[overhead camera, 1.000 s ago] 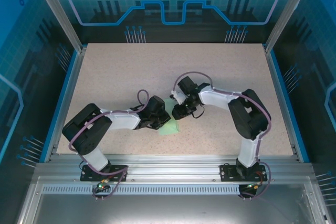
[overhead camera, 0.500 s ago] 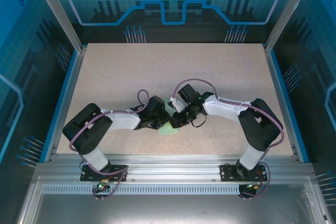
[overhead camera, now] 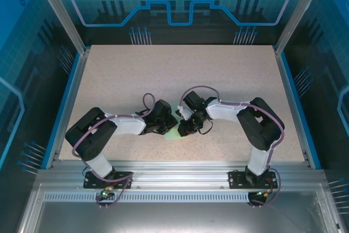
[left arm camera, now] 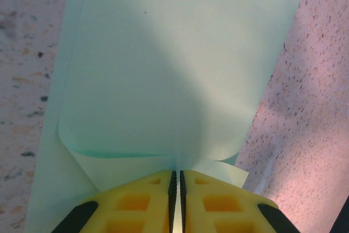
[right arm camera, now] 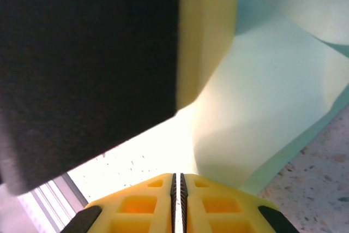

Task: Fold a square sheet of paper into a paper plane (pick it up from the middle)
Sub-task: Fold the triangle a second time at the center of the table.

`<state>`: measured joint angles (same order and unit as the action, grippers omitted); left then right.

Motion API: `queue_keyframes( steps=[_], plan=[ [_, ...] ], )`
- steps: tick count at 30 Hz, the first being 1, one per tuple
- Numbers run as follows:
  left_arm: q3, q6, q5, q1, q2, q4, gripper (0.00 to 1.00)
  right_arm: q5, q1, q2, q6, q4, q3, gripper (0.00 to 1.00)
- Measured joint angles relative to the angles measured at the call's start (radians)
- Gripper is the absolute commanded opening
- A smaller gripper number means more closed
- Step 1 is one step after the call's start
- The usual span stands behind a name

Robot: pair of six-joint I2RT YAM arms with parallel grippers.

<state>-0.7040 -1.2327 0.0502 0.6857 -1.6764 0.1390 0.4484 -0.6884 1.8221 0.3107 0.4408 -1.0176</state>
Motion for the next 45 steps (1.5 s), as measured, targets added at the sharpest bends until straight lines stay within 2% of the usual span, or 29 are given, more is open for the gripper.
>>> queue_keyframes(
  steps=[25, 29, 32, 36, 45],
  plan=[
    [0.0, 0.0, -0.001, 0.0, 0.0, -0.002, 0.16, 0.021, 0.053, -0.002, 0.005, -0.034, 0.065, 0.11],
    [0.0, 0.001, -0.001, 0.0, 0.0, 0.002, 0.21, 0.036, 0.061, -0.012, 0.013, -0.075, 0.095, 0.09],
    [0.0, 0.006, 0.0, 0.0, 0.008, 0.005, 0.35, 0.05, 0.068, -0.012, 0.019, -0.087, 0.102, 0.09],
    [0.0, 0.02, -0.001, 0.002, 0.049, -0.014, 0.44, 0.055, 0.069, -0.012, 0.024, -0.092, 0.105, 0.09],
    [0.004, 0.037, 0.028, 0.014, 0.154, -0.021, 0.41, 0.058, 0.07, -0.012, 0.03, -0.094, 0.105, 0.09]
  ],
)
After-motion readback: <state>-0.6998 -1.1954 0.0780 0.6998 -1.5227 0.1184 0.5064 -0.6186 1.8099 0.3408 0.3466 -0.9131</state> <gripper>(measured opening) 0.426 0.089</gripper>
